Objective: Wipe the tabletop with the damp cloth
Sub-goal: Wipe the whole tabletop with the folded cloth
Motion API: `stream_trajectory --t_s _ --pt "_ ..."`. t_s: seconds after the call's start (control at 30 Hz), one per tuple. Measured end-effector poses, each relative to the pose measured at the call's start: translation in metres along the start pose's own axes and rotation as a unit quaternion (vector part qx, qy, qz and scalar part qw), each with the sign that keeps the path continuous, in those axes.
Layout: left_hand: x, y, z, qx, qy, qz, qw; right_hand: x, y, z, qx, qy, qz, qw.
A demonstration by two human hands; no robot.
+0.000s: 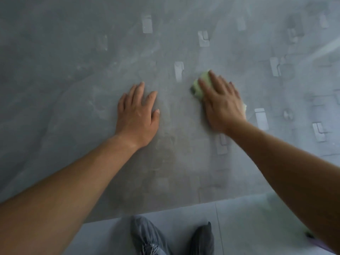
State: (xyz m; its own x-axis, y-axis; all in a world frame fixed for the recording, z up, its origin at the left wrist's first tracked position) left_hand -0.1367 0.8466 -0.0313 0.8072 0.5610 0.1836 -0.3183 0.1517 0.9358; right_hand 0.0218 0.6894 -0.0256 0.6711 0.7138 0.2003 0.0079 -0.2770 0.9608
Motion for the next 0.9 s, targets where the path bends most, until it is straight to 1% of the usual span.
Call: stream_trajectory --t_s 0.03,0.07,0.1,0.13,0.17,0.2,0.23,0.27,0.3,0.33,0.37,0.43,0.47,0.5,0.53,0.57,0.6,0.67,0.7,0.73,0.77,0.8,0.83,0.87,0.9 --pt "0.002 0.0 -0.002 -0.004 0.003 -0.004 1.0 0.013 -0.001 0.012 0.002 -0.076 0.002 0.997" --pt "0.004 0.001 -0.002 -0.007 0.003 -0.007 1.0 0.016 -0.001 0.011 -0.003 -0.116 0.005 0.993" --pt "0.005 0.002 -0.001 -0.011 0.001 -0.009 1.0 0.011 -0.001 -0.001 -0.009 -0.107 0.003 0.994" --pt "0.007 0.003 0.001 -0.015 -0.004 -0.012 1.0 -0.002 -0.001 -0.02 -0.008 -0.054 -0.003 0.998" --pt "0.01 0.004 0.002 -0.019 -0.009 -0.013 1.0 -0.021 -0.001 -0.042 -0.002 0.025 -0.013 1.0" --pt "0.014 0.005 0.004 -0.023 -0.011 -0.013 1.0 -0.041 -0.001 -0.059 0.011 0.105 -0.028 0.994" --pt "0.019 0.005 0.005 -0.025 -0.013 -0.013 1.0 -0.055 0.0 -0.066 0.022 0.163 -0.041 0.985" --pt "0.025 0.004 0.007 -0.026 -0.018 -0.015 0.999 -0.055 -0.001 -0.06 0.027 0.193 -0.05 0.98" --pt "0.033 0.001 0.009 -0.024 -0.023 -0.017 0.999 -0.043 -0.003 -0.046 0.022 0.191 -0.049 0.98" --pt "0.042 -0.002 0.012 -0.019 -0.027 -0.018 0.999 -0.021 -0.003 -0.028 0.013 0.156 -0.04 0.987" --pt "0.052 -0.006 0.015 -0.013 -0.03 -0.018 0.999 0.006 -0.005 -0.008 -0.001 0.102 -0.026 0.994" --pt "0.073 -0.017 0.02 -0.001 -0.025 -0.024 0.999 0.056 -0.009 0.03 -0.015 -0.028 -0.012 0.999" --pt "0.085 -0.022 0.022 0.005 -0.02 -0.023 1.0 0.074 -0.011 0.039 -0.014 -0.075 -0.008 0.997" --pt "0.098 -0.025 0.023 0.011 -0.015 -0.018 1.0 0.084 -0.013 0.038 -0.013 -0.091 -0.004 0.996" --pt "0.109 -0.028 0.023 0.017 -0.011 -0.012 1.0 0.087 -0.015 0.029 -0.011 -0.074 -0.004 0.997" --pt "0.121 -0.03 0.024 0.022 -0.006 -0.006 1.0 0.081 -0.015 0.015 -0.004 -0.024 -0.007 1.0" --pt "0.132 -0.032 0.023 0.028 -0.001 0.0 1.0 0.067 -0.015 -0.002 0.008 0.045 -0.015 0.999" --pt "0.151 -0.035 0.017 0.044 0.011 0.002 0.999 0.035 -0.015 -0.022 0.033 0.171 -0.038 0.984" --pt "0.159 -0.036 0.013 0.051 0.018 0.0 0.999 0.031 -0.015 -0.019 0.039 0.204 -0.046 0.977" --pt "0.164 -0.038 0.01 0.058 0.024 -0.003 0.998 0.041 -0.015 -0.008 0.04 0.209 -0.048 0.976" --pt "0.168 -0.039 0.007 0.064 0.029 -0.007 0.998 0.062 -0.016 0.008 0.033 0.184 -0.037 0.982" --pt "0.169 -0.041 0.004 0.068 0.032 -0.012 0.997 0.089 -0.017 0.028 0.023 0.13 -0.025 0.991" --pt "0.169 -0.042 0.002 0.072 0.033 -0.016 0.997 0.119 -0.018 0.051 0.013 0.057 -0.012 0.998" --pt "0.168 -0.042 0.001 0.074 0.033 -0.017 0.997 0.146 -0.02 0.073 0.008 -0.021 -0.008 1.0" --pt "0.168 -0.04 0.001 0.075 0.032 -0.014 0.997 0.169 -0.022 0.087 0.009 -0.08 -0.006 0.997"
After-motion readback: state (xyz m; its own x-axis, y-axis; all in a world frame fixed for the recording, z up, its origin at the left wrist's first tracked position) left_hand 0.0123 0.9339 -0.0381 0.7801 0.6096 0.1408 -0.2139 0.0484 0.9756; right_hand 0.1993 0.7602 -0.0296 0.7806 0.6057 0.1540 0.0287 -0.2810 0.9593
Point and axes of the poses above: each hand's wrist, its own x-axis towards the middle knuckle, its own y-axis out of the back of the hand, z = x × y, the point moved 9 cm from there along x, towards the middle knuckle, and after that the axes turned 15 degrees about z, right-handed, at the moved point
